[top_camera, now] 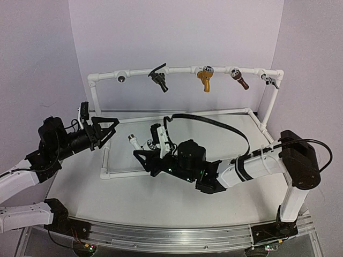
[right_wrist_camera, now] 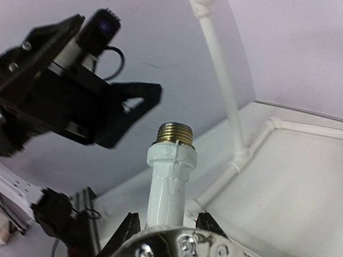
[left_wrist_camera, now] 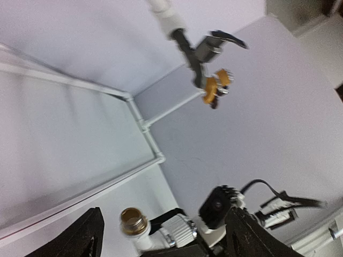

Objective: Install the water faucets
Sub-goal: Pass from the right arm to the left

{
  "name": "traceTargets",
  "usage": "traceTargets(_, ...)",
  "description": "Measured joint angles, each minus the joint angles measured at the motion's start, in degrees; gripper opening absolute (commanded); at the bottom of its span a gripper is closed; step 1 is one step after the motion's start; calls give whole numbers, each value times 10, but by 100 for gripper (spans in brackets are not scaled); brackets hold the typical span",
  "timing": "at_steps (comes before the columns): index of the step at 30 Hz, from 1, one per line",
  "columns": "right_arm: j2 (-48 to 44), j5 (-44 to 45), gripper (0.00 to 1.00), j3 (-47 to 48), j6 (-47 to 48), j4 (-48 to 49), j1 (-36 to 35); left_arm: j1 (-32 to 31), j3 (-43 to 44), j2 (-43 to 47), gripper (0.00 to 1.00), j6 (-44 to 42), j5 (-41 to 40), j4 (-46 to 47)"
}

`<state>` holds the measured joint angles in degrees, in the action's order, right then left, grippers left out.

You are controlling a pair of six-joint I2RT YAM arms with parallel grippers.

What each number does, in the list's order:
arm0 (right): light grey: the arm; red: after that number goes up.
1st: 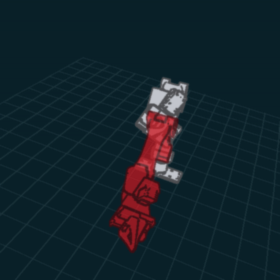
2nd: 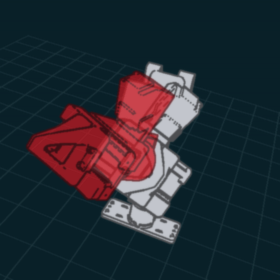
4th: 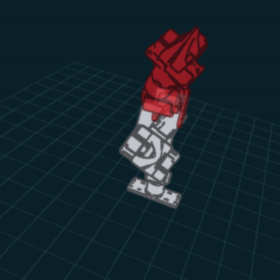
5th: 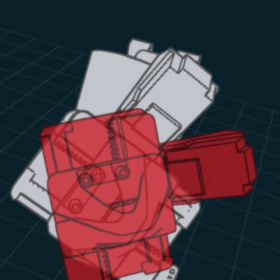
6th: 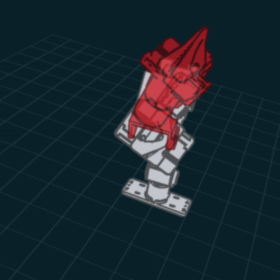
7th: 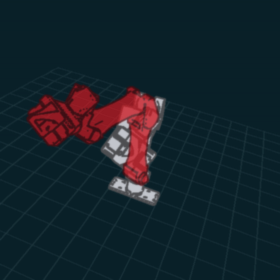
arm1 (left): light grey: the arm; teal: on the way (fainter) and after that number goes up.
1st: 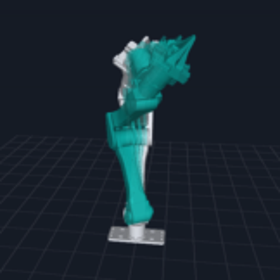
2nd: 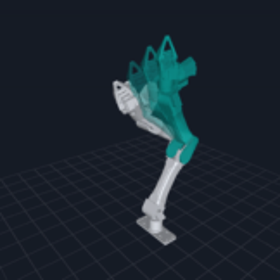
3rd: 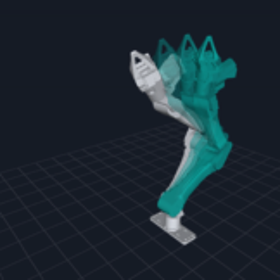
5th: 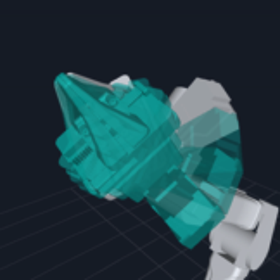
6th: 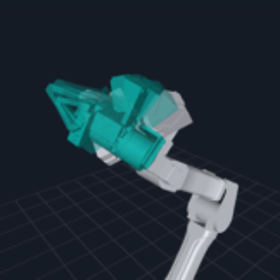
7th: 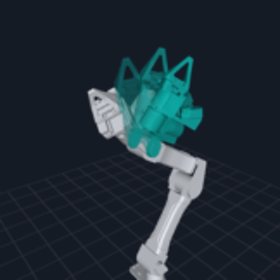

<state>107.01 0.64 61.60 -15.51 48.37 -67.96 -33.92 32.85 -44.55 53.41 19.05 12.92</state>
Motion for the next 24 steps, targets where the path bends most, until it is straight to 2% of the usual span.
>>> traceTargets(4, -45, 79, 0, -1, 62, -138, 0, 55, 33, -8, 80, -16, -37, -160)
traceTargets(10, -85, 179, 0, 8, 129, -289, 0, 181, 39, -79, 79, -55, -53, -309)
traceTargets(16, -91, 235, 0, 35, 169, -377, 0, 233, 82, -233, 76, -108, -52, -369)
traceTargets(20, -93, 241, 0, 57, 179, -418, 0, 240, 126, -327, 73, -146, -53, -381)
traceTargets(24, -91, 243, 0, 106, 195, -465, -1, 240, 158, -398, 66, -176, -58, -379)
